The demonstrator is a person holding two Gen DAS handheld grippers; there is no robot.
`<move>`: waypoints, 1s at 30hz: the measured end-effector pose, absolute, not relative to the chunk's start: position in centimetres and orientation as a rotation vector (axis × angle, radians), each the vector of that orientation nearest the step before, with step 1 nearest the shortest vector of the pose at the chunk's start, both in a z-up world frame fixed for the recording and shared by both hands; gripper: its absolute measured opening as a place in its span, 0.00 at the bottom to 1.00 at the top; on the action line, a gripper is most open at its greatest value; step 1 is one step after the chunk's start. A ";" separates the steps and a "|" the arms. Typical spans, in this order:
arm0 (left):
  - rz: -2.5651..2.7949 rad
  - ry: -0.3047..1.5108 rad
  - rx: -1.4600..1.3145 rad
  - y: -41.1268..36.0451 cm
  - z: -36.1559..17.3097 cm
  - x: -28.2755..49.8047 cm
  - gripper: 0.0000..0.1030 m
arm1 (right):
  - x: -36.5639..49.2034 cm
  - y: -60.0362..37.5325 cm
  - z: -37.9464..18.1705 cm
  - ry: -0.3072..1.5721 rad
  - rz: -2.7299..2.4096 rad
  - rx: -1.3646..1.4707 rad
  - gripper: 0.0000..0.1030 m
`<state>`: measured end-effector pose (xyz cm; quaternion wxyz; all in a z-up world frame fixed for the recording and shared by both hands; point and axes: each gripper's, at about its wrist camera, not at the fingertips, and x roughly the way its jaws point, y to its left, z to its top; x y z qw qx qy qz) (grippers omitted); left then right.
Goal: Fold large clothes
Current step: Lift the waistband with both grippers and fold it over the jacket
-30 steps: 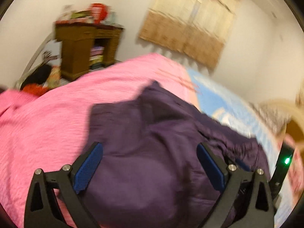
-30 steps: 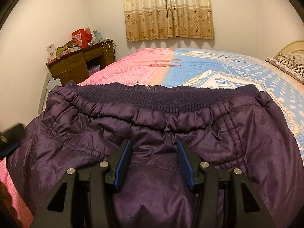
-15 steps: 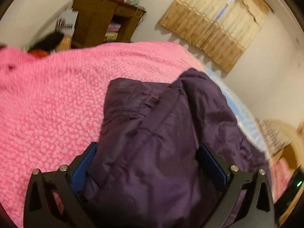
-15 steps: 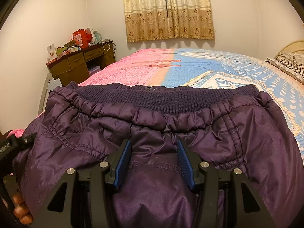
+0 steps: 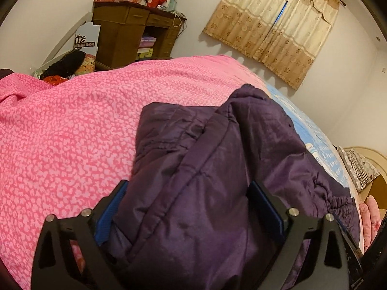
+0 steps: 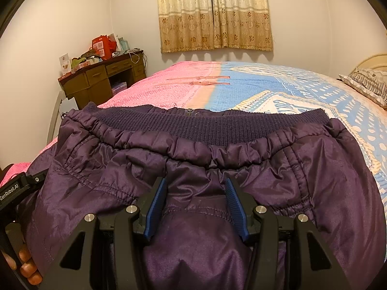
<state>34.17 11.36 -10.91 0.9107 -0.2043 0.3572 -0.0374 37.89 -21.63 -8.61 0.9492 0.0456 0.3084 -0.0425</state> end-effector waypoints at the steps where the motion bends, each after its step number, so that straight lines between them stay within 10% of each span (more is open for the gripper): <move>1: -0.077 0.737 -0.422 11.4 -10.9 34.3 0.96 | 37.9 -21.6 -8.5 0.633 -0.090 0.090 0.51; 30: -0.272 0.688 -0.558 12.6 -11.1 33.8 1.00 | 38.7 -17.5 -9.7 0.652 0.071 0.244 0.46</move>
